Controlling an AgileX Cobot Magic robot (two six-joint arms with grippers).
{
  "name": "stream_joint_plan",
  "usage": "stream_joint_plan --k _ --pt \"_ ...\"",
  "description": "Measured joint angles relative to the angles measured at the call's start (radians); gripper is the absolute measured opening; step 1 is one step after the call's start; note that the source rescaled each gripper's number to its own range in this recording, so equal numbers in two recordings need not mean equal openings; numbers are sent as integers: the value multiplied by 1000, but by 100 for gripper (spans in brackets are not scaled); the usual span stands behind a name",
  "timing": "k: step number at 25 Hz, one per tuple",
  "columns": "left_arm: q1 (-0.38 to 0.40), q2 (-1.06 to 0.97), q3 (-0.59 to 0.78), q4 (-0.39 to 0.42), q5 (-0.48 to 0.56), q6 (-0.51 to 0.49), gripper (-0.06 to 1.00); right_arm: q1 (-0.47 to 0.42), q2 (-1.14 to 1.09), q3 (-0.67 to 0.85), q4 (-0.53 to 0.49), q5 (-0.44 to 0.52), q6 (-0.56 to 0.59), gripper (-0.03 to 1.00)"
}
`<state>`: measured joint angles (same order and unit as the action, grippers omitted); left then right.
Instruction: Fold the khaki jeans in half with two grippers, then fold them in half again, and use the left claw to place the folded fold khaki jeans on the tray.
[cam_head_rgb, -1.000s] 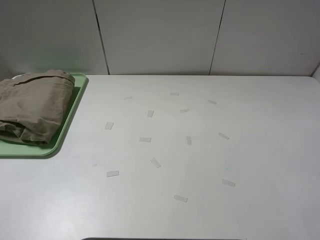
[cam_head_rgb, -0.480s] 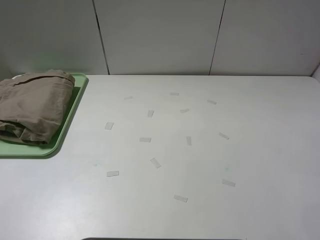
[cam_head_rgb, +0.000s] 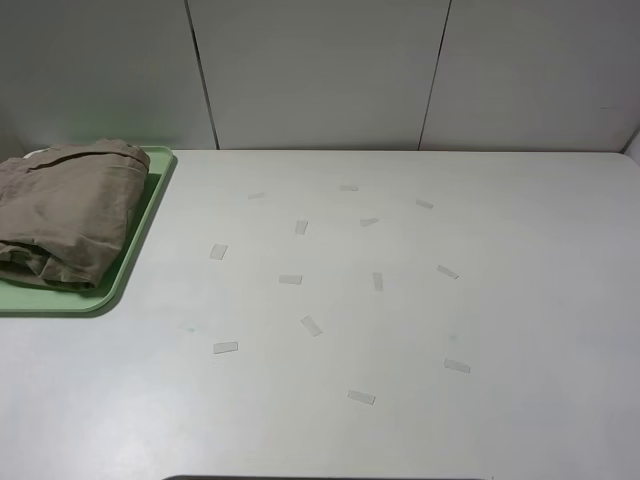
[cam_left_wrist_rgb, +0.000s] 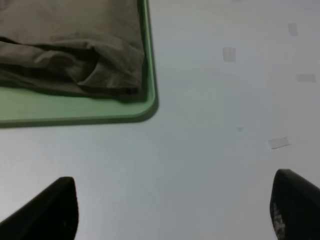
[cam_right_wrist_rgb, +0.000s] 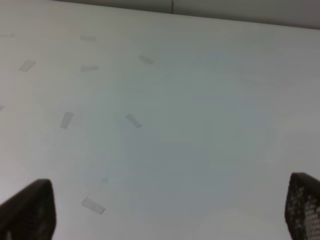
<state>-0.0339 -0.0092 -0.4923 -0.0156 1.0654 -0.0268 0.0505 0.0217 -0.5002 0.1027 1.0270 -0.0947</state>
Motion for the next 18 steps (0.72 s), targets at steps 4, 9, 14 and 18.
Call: stream_joint_plan --k 4,9,14,18 --pt "0 0 0 0 0 0 81 0 0 0 0 0 0 100" --pt "0 0 0 -2 0 0 81 0 0 0 0 0 0 100" --pt "0 0 0 -2 -1 0 81 0 0 0 0 0 0 100" --pt "-6 0 0 -2 -1 1 81 0 0 0 0 0 0 100"
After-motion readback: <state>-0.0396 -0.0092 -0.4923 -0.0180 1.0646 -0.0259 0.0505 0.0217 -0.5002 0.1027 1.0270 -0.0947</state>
